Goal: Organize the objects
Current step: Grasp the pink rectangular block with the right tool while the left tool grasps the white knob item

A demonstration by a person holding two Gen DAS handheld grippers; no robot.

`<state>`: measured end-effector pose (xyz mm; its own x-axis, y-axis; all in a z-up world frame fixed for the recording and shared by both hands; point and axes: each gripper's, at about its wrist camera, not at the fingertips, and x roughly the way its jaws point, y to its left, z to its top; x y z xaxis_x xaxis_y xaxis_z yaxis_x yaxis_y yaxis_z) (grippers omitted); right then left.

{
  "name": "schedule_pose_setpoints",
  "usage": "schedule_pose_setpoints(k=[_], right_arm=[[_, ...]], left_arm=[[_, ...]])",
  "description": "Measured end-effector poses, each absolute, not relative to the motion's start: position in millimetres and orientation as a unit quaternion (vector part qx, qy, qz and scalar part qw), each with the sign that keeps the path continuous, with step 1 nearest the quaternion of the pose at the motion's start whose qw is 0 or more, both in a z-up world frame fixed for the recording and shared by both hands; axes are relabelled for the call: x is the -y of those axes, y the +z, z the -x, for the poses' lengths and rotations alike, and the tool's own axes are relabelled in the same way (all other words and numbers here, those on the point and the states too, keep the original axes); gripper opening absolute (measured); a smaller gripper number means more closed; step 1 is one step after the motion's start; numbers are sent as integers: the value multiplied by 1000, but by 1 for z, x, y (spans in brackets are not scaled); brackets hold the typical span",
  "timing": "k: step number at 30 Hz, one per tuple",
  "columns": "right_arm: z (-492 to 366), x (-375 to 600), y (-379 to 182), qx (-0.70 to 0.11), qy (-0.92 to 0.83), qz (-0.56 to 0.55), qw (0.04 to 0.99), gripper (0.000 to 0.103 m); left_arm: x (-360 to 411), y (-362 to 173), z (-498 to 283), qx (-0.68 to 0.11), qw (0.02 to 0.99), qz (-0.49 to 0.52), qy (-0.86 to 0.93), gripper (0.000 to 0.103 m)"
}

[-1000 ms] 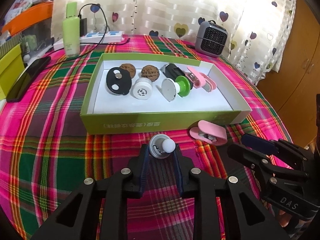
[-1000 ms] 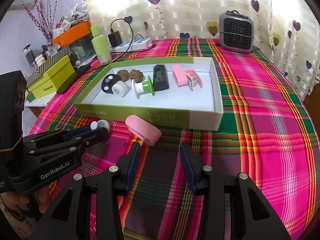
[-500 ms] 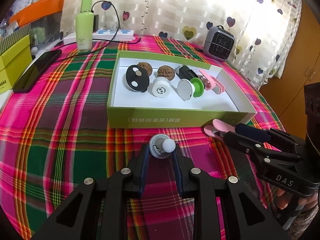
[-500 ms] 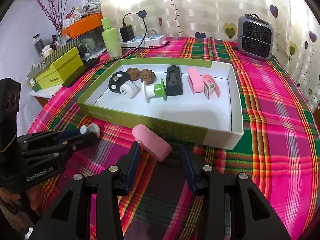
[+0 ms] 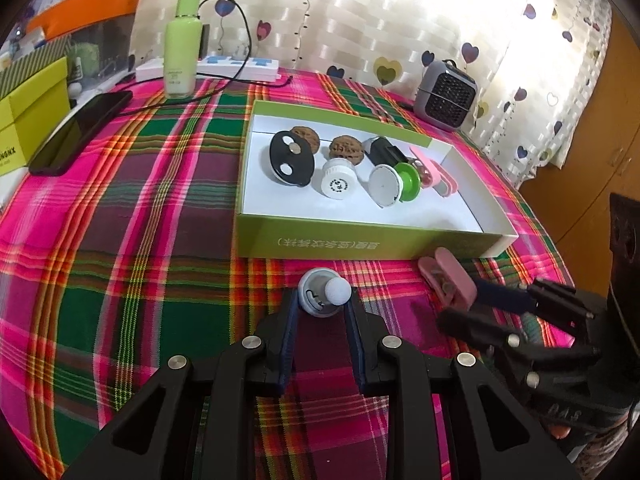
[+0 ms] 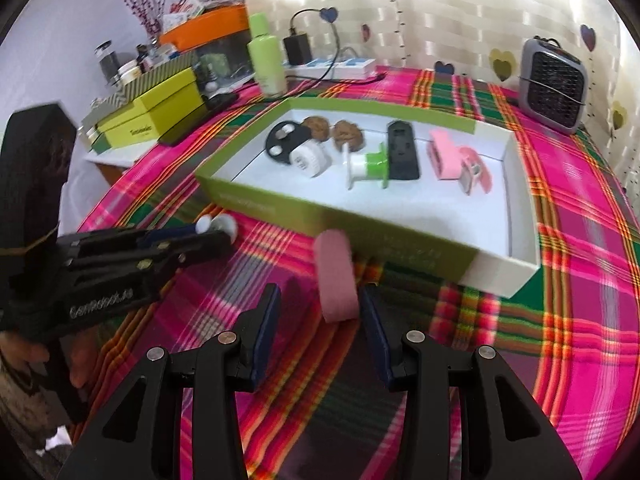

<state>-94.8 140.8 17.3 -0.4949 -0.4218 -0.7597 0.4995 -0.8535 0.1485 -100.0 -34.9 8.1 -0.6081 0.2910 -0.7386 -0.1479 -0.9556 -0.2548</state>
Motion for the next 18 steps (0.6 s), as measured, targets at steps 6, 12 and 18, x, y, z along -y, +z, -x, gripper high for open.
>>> schedule_pose_setpoints(k=[6, 12, 18], right_arm=[[96, -137, 15, -60, -867, -428, 246, 42], [101, -130, 14, -73, -874, -424, 224, 42], [105, -126, 13, -89, -877, -423, 211, 42]], left_arm=[[36, 8, 102, 79, 123, 424, 894, 22], [35, 8, 103, 78, 123, 424, 894, 23], [32, 9, 106, 72, 127, 423, 894, 29]])
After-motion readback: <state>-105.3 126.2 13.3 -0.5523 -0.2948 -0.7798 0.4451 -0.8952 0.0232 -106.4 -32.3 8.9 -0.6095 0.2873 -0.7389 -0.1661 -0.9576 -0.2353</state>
